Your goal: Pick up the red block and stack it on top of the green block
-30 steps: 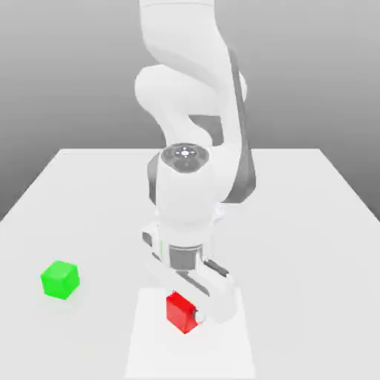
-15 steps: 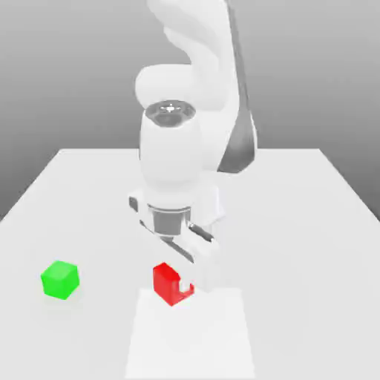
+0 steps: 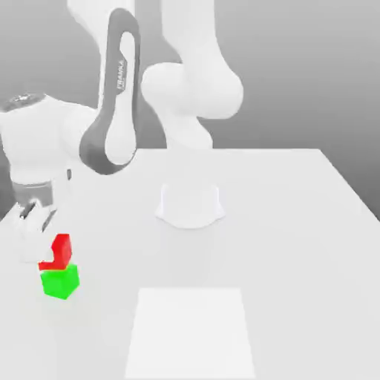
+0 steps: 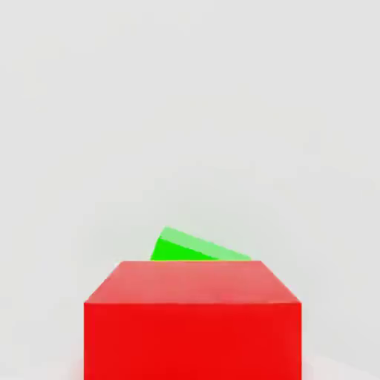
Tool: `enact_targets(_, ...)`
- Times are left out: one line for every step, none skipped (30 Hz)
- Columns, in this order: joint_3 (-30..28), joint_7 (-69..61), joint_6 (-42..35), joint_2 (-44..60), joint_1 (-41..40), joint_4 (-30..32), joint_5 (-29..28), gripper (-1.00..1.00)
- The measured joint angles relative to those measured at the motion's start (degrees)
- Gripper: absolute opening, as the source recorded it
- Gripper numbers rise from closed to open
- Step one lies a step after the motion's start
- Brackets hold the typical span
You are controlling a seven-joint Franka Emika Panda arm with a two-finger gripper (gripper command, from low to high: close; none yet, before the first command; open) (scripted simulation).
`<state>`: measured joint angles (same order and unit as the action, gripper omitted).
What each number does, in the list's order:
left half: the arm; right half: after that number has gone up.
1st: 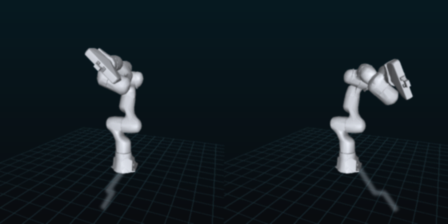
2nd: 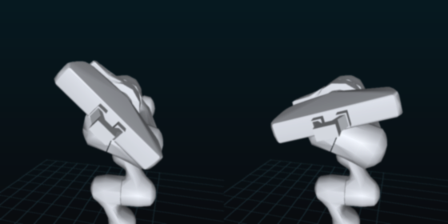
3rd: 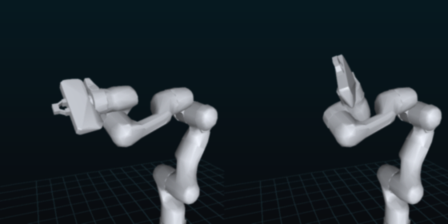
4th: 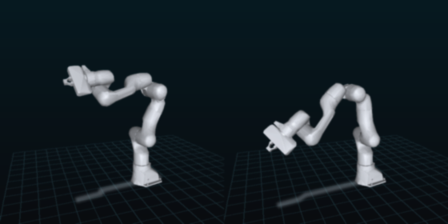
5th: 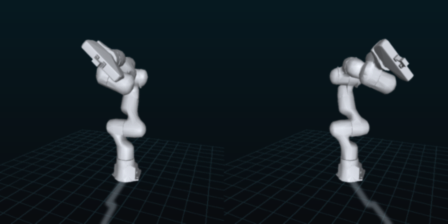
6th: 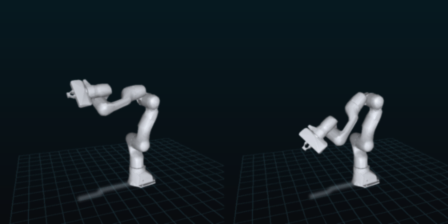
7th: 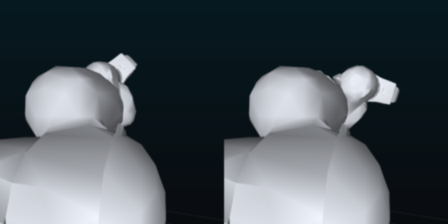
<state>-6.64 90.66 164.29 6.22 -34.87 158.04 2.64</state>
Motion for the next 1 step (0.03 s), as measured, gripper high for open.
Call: enact_targets(0.0,0.0,0.0,0.0,0.0,0.0,0.0,1.00)
